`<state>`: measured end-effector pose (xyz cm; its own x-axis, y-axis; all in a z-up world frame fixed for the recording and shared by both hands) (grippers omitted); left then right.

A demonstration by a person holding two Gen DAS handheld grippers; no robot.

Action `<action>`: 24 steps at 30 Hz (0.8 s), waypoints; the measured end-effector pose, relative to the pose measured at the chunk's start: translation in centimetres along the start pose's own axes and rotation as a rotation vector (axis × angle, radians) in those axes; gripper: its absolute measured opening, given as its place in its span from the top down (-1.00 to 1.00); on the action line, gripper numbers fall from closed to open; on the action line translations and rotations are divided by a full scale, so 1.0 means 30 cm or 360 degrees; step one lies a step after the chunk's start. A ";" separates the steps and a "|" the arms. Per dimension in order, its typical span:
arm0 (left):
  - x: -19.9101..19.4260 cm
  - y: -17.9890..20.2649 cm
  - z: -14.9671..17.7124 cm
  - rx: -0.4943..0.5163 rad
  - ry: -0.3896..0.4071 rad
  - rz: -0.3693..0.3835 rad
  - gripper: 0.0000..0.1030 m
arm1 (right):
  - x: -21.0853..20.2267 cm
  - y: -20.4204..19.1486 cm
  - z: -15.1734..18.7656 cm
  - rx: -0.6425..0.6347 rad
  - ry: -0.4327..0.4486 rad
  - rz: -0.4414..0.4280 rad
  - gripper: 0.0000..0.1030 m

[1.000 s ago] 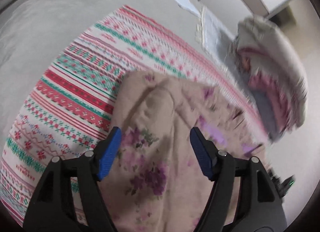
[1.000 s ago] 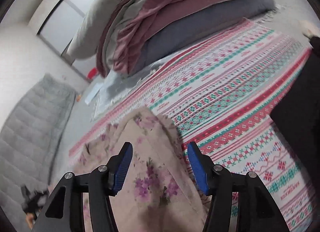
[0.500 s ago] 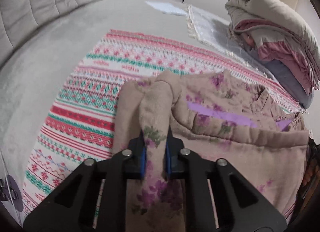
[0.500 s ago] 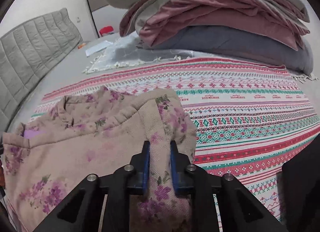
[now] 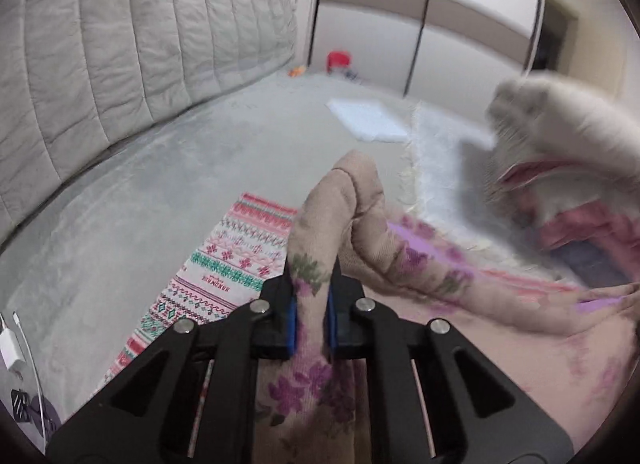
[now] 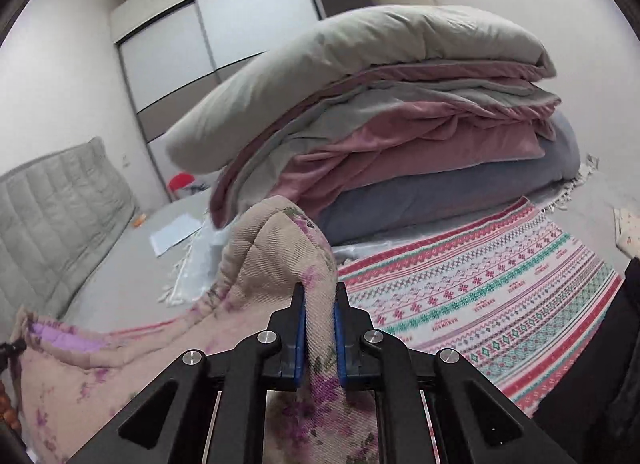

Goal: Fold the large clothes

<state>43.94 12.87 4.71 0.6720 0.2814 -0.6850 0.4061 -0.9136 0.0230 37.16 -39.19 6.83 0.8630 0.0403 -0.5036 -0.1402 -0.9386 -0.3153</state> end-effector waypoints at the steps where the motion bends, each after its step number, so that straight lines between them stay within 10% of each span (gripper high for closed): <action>1: 0.096 0.027 0.037 0.0033 -0.0081 -0.0081 0.74 | 0.088 0.012 0.028 0.0031 -0.0084 0.0041 0.78; 6: 0.405 0.040 0.249 0.0041 -0.0350 -0.0216 0.68 | 0.397 0.114 0.267 0.0125 -0.0437 0.0211 0.77; 15: 0.434 -0.004 0.246 -0.0118 -0.0297 -0.0125 0.51 | 0.463 0.161 0.285 0.0213 -0.0480 0.0219 0.71; 22: 0.347 -0.077 0.201 -0.0225 -0.0431 0.0073 -0.03 | 0.430 0.195 0.285 0.0289 -0.0664 0.0274 -0.32; 24: 0.247 -0.141 0.169 -0.0322 -0.0345 0.0138 -0.13 | 0.344 0.188 0.233 0.0287 -0.0613 0.0208 -0.35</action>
<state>44.05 17.32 -4.16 0.5706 0.1157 -0.8130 0.4824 -0.8485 0.2178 41.87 -41.68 -5.76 0.5933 0.0819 -0.8008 -0.3481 -0.8709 -0.3470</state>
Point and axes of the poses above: each gripper's, at about its wrist camera, not at the fingertips, and x roughly the way its jaws point, y to its right, z to its underside, the point moved 2 cm from there along x, roughly the way its jaws point, and after that the axes turned 6 degrees about -z, right-handed, at the moved point
